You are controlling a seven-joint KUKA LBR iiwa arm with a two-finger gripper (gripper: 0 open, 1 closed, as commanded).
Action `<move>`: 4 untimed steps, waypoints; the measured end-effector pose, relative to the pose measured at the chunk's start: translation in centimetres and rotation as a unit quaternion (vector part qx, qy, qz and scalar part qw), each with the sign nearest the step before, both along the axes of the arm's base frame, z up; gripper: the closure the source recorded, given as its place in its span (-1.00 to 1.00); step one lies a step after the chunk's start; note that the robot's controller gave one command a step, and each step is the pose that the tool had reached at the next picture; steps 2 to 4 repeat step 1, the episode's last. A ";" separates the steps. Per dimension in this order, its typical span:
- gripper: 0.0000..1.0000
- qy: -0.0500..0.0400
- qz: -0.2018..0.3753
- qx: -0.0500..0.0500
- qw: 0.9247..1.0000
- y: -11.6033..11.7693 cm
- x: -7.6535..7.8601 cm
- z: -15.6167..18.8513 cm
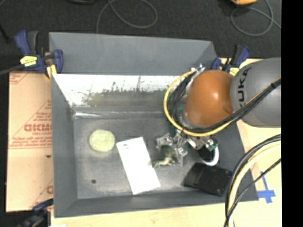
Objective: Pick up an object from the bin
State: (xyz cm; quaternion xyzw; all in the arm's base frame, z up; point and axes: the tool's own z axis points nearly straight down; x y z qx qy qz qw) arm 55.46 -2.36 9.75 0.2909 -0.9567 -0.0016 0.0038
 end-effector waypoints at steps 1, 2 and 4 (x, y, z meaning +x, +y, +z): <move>1.00 -0.003 0.000 0.000 1.000 0.0 0.2 2.2; 1.00 -0.003 0.000 0.000 1.000 0.0 0.2 2.2; 1.00 -0.003 0.000 0.000 1.000 0.0 0.2 2.2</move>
Offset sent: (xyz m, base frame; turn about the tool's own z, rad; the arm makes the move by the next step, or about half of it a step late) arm 0.0000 0.0000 0.0290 0.0000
